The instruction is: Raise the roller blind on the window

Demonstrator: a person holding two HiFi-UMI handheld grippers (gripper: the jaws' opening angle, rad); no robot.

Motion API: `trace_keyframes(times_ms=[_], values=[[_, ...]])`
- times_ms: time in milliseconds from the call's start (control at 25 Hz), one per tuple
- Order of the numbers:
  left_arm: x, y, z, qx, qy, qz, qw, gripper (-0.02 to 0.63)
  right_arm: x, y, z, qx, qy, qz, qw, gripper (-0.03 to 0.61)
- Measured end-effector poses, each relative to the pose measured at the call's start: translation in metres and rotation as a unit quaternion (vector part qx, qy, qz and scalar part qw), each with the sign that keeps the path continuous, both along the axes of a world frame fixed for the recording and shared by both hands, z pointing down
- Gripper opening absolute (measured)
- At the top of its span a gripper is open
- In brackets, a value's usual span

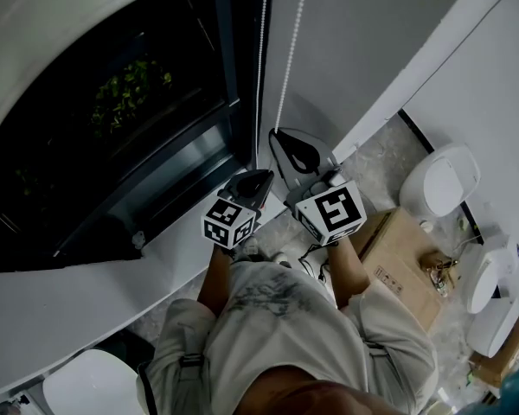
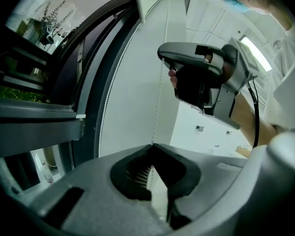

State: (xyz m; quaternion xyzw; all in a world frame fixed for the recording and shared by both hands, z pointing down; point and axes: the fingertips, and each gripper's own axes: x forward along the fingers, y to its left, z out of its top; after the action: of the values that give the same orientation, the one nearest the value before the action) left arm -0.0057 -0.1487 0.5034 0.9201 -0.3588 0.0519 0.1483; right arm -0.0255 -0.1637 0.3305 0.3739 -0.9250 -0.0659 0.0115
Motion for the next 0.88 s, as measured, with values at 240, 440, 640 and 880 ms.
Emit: trace_keyframes(times_ms=[240,440,640,880], values=[[0.0,0.001,0.021,-0.02,-0.009,0.002,0.9997,0.011,-0.001,0.003,0.02,-0.016,0.008,0.005,1.0,0.011],[0.001,0.001,0.036,-0.034,-0.015,0.003,0.9993,0.011,0.0,0.002,0.037,-0.027,0.008,0.005,1.0,0.011],[0.003,0.001,0.049,-0.047,-0.016,0.004,0.9987,0.011,0.0,0.004,0.049,-0.039,0.008,0.003,0.999,0.011],[0.001,0.005,0.061,-0.057,-0.019,0.005,0.9982,0.011,-0.001,0.009,0.06,-0.048,0.009,0.002,0.999,0.011]])
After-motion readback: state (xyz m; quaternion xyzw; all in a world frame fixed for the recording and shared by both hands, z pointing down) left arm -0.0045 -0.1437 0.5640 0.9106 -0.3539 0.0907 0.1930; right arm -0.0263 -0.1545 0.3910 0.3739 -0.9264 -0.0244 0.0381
